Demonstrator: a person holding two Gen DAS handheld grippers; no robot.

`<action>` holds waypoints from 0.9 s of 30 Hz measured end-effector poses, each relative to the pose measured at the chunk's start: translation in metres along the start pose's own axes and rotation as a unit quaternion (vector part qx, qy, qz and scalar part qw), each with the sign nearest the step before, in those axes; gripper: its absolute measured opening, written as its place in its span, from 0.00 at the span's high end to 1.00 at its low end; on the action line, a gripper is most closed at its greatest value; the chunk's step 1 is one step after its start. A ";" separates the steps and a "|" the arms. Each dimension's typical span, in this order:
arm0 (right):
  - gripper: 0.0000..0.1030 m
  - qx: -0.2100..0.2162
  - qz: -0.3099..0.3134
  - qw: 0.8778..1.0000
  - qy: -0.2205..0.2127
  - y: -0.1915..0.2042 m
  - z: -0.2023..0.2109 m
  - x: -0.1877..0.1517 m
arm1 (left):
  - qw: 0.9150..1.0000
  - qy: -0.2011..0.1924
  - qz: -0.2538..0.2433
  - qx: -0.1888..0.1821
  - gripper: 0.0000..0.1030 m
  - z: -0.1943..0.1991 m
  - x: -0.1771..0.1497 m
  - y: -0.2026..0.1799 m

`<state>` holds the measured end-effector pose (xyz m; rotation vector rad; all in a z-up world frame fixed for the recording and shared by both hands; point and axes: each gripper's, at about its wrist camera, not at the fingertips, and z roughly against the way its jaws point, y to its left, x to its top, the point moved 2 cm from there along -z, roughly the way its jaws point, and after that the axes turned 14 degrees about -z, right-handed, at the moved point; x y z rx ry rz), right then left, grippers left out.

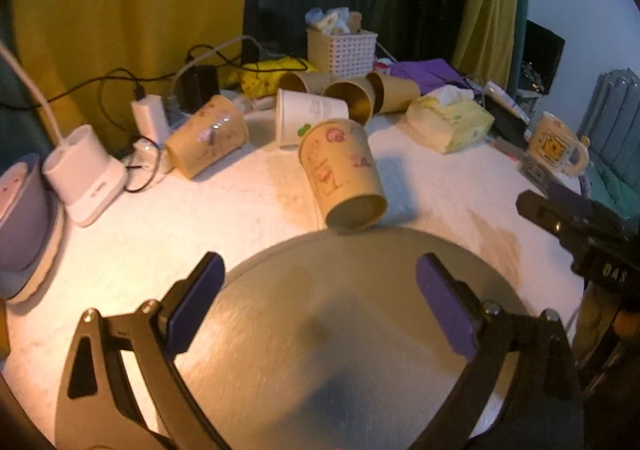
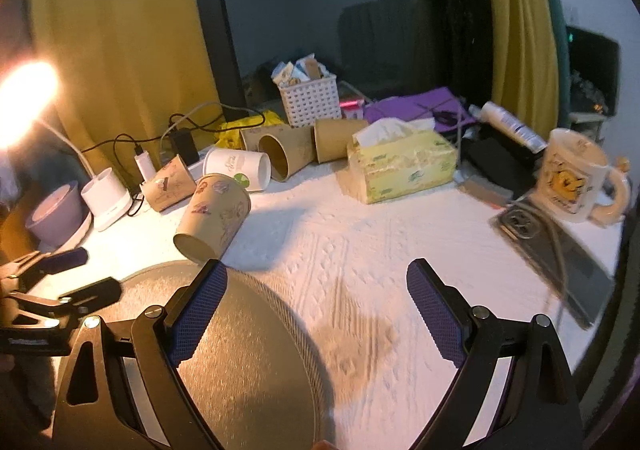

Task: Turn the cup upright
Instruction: 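Move the left gripper to the tipped tan printed paper cup and close on it, then lift the tan cup with the left gripper and rotate it toward the right gripper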

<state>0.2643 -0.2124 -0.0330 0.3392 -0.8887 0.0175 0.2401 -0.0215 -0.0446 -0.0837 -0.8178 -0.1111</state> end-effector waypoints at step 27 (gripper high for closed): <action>0.09 0.006 -0.059 0.998 0.037 -0.039 -0.047 0.024 | 0.996 0.082 -0.019 -0.017 0.41 -0.098 0.055 -0.005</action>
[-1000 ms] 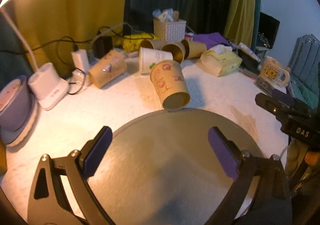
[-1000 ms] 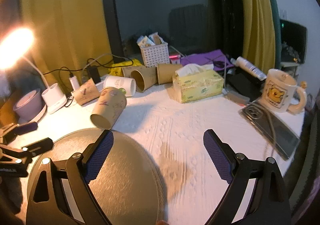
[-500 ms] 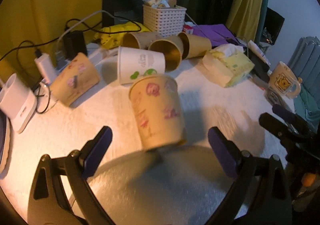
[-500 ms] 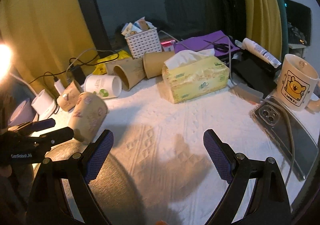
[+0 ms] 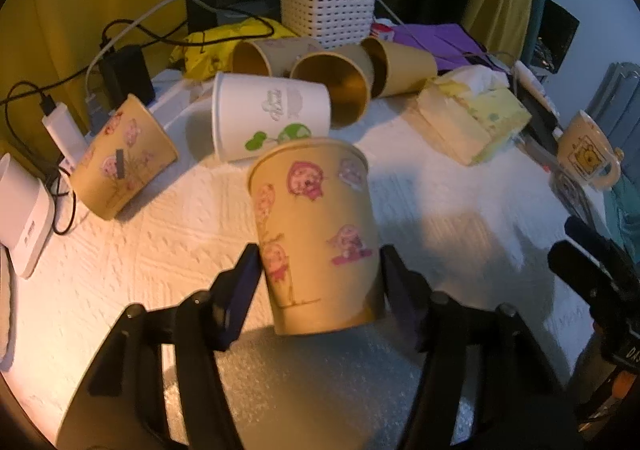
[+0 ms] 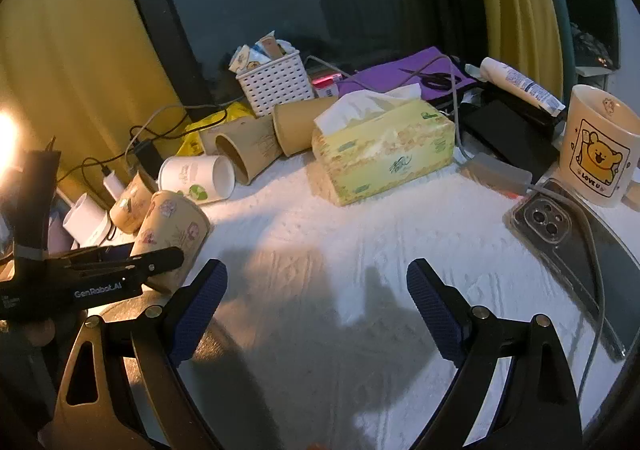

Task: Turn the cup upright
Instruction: 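Lift the tan cup with the left gripper and rotate it toward the right gripper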

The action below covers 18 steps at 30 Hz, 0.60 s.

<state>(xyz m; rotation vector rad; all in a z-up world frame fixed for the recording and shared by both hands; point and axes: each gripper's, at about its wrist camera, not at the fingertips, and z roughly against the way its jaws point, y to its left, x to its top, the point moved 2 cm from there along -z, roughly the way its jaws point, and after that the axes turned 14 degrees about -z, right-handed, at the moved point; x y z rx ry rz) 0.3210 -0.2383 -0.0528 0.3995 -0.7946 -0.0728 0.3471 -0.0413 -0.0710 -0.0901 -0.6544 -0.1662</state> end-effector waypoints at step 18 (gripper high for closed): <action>0.09 0.074 0.010 0.997 -0.008 0.058 0.089 -0.055 | 0.987 -0.146 -0.064 -0.019 0.41 0.144 -0.107 -0.040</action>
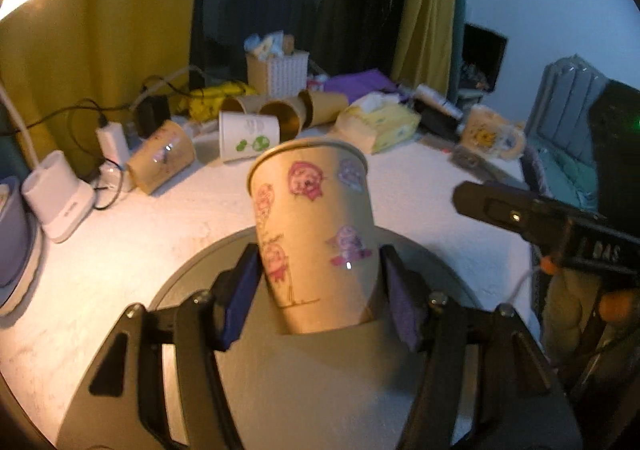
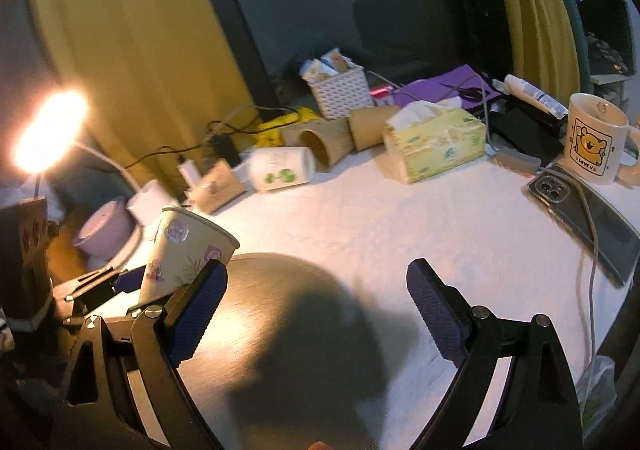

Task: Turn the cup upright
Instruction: 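Lift the tan cup with the left gripper and rotate it toward the right gripper, then grasp the cup body with the right gripper while the left gripper releases it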

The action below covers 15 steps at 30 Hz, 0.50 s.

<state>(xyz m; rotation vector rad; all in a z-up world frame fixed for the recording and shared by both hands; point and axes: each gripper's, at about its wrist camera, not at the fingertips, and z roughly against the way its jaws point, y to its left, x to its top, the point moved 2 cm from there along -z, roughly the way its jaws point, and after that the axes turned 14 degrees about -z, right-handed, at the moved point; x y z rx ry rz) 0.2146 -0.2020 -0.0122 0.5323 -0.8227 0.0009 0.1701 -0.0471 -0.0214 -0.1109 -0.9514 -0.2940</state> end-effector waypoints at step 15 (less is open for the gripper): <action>0.09 0.172 -0.043 0.981 0.074 0.070 0.056 -0.061 | 0.990 -0.122 -0.053 0.039 0.41 0.090 -0.053 -0.032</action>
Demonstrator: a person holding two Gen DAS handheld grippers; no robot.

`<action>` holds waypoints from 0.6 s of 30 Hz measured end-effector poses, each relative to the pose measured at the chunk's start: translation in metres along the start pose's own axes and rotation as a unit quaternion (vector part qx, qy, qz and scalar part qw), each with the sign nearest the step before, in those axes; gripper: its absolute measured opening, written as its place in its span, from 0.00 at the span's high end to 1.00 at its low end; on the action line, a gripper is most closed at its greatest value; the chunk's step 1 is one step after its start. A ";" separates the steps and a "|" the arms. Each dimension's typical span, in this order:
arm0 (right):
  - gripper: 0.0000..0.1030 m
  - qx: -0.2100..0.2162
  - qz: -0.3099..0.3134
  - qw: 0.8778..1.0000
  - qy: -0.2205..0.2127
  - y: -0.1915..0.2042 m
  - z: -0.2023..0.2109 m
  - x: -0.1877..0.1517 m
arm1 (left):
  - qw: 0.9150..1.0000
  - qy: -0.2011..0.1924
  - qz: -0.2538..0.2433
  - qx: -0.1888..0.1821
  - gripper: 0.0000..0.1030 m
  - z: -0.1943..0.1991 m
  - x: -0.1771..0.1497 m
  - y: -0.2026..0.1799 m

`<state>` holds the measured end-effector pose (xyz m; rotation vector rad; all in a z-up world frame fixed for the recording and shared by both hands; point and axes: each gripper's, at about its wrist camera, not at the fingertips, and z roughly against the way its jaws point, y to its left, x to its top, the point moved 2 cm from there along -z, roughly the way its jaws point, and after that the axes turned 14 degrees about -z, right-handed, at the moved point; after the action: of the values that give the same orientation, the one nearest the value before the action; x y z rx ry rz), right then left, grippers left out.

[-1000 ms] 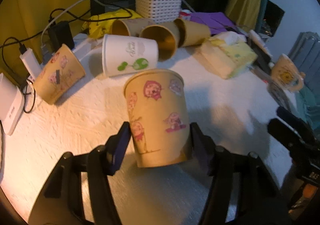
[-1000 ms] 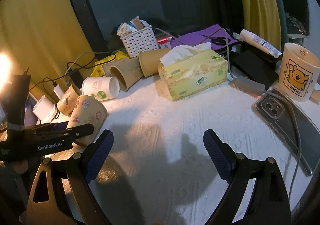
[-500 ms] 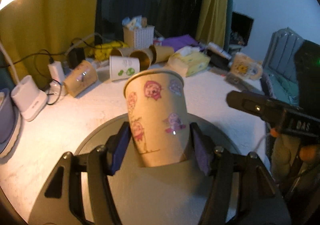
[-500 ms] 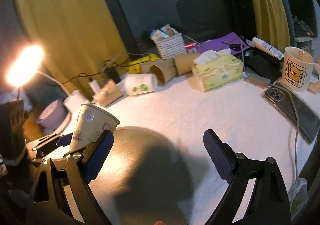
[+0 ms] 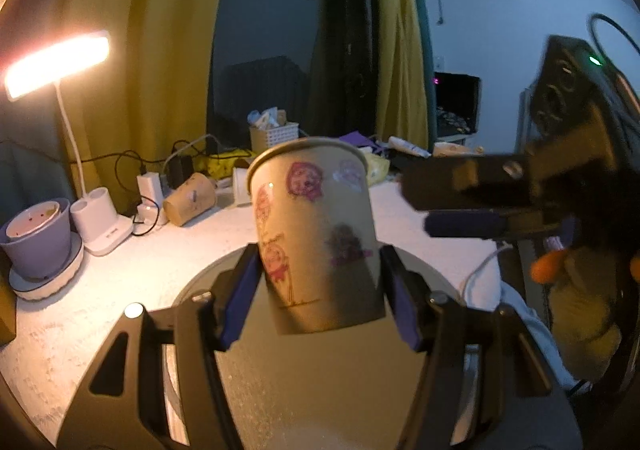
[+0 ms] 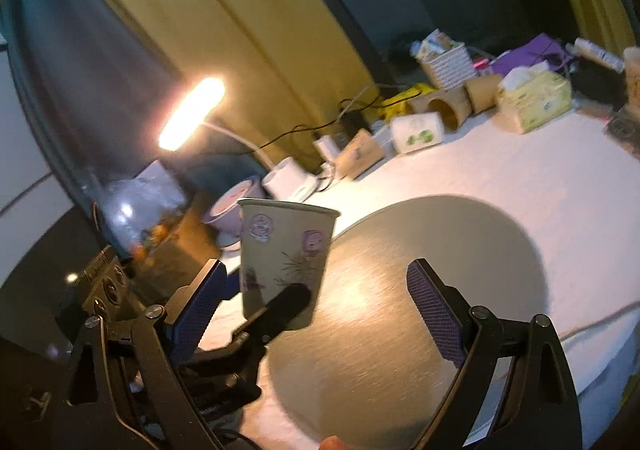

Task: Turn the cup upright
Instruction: 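Grasp the cup body with the right gripper while the left gripper releases it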

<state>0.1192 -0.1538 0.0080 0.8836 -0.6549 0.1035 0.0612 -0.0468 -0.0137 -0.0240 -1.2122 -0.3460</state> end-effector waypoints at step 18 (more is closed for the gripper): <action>0.09 0.045 -0.035 0.995 0.076 -0.007 -0.023 -0.011 | 0.999 -0.003 -0.035 -0.022 0.41 0.006 -0.007 -0.026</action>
<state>0.1240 -0.1392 -0.0130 0.9737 -0.4787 0.1360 0.0462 -0.0689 -0.0218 -0.0211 -1.2133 -0.4353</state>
